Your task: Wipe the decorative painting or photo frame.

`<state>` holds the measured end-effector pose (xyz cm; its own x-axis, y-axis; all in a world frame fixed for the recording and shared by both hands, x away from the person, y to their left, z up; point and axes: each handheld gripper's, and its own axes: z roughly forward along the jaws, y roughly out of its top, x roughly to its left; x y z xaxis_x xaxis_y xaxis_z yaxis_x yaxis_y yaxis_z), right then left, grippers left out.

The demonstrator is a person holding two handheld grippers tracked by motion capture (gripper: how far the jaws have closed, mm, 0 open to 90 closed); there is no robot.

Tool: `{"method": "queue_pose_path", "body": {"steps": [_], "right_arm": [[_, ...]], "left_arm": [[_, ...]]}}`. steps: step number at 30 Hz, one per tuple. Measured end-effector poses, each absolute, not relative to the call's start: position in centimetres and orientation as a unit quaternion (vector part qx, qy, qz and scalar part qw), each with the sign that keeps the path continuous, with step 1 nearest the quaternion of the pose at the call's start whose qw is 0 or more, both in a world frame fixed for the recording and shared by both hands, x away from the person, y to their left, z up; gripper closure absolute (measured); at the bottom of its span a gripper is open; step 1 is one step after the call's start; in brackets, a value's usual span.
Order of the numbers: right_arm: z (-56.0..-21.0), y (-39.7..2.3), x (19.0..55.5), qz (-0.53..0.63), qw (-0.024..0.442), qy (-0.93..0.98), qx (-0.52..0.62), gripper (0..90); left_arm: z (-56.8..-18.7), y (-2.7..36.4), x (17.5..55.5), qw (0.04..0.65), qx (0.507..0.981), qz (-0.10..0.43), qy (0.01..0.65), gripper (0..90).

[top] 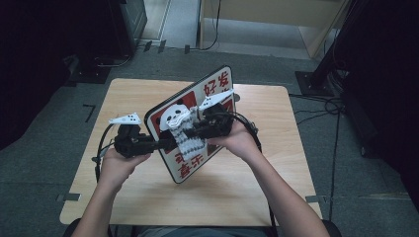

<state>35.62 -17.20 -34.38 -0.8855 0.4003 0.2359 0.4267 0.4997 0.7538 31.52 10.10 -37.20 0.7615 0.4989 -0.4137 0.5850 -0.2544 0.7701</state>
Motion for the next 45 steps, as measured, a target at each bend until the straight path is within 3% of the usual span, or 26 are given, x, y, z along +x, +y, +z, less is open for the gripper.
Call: {"method": "queue_pose_path", "body": {"steps": [45], "right_arm": [[-40.8, -18.2, 33.7, -0.419, 0.013, -0.870, -0.258, 73.5]], "left_arm": [[-37.2, 10.0, 31.5, 0.505, 0.791, -0.046, 0.343, 73.8]]}}
